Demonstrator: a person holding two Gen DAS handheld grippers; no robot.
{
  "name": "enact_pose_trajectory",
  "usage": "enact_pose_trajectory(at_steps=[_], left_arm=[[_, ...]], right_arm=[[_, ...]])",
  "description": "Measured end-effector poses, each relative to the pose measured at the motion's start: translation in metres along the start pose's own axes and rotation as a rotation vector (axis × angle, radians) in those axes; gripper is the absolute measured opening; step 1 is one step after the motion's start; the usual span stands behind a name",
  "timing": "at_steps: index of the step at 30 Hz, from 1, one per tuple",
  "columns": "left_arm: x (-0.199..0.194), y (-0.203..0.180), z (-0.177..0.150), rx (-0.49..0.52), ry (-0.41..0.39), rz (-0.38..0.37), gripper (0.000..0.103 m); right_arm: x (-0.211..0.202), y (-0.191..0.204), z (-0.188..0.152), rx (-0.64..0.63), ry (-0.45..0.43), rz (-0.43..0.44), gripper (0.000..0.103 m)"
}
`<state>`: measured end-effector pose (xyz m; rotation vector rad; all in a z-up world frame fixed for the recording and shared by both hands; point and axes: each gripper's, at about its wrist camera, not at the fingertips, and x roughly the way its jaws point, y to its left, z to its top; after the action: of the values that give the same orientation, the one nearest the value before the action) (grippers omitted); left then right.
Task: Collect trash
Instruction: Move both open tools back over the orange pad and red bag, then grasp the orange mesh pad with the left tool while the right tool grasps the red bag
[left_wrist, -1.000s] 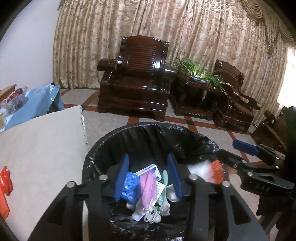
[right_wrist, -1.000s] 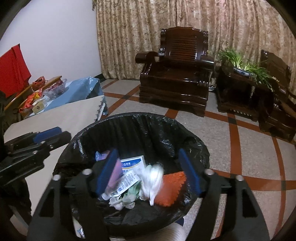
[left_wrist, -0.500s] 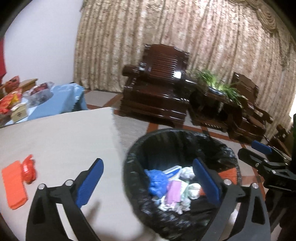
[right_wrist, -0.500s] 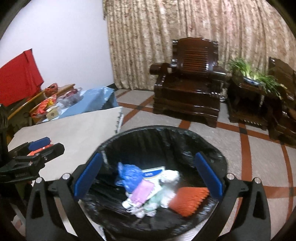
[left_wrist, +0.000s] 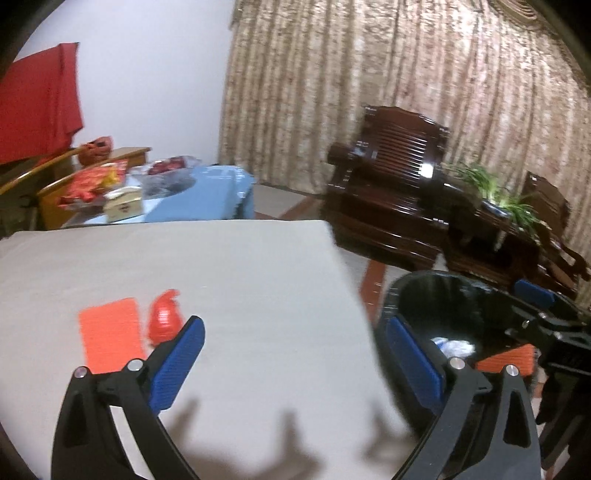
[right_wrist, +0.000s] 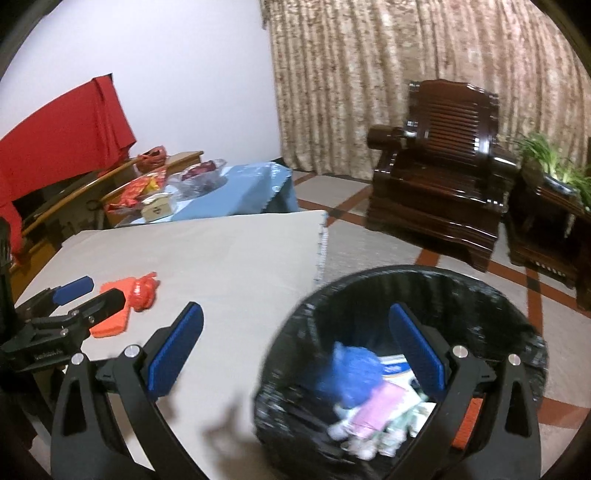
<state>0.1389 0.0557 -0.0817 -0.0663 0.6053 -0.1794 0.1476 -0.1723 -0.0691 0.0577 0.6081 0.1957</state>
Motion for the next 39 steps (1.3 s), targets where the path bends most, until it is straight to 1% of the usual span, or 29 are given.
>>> enact_pose_trajectory(at_steps=[10, 15, 21, 26, 33, 38, 39], left_arm=[[-0.011, 0.083, -0.008, -0.063, -0.011, 0.169, 0.097], [-0.008, 0.119, -0.017, -0.094, 0.012, 0.24, 0.097], [0.004, 0.151, -0.033, -0.131, 0.056, 0.294, 0.097], [0.022, 0.171, -0.049, -0.163, 0.117, 0.32, 0.096], [0.053, 0.194, -0.065, -0.205, 0.215, 0.32, 0.095], [0.067, 0.196, -0.071, -0.219, 0.251, 0.295, 0.095], [0.07, 0.196, -0.073, -0.222, 0.262, 0.287, 0.093]], right_arm=[[0.046, 0.065, 0.011, -0.065, 0.019, 0.087, 0.098], [0.07, 0.093, 0.008, -0.101, 0.04, 0.11, 0.098], [0.097, 0.121, -0.001, -0.132, 0.076, 0.135, 0.098], [0.117, 0.137, -0.01, -0.14, 0.106, 0.141, 0.098], [0.137, 0.146, -0.018, -0.165, 0.136, 0.136, 0.098], [0.153, 0.152, -0.021, -0.179, 0.153, 0.123, 0.098], [0.156, 0.152, -0.021, -0.18, 0.157, 0.122, 0.098]])
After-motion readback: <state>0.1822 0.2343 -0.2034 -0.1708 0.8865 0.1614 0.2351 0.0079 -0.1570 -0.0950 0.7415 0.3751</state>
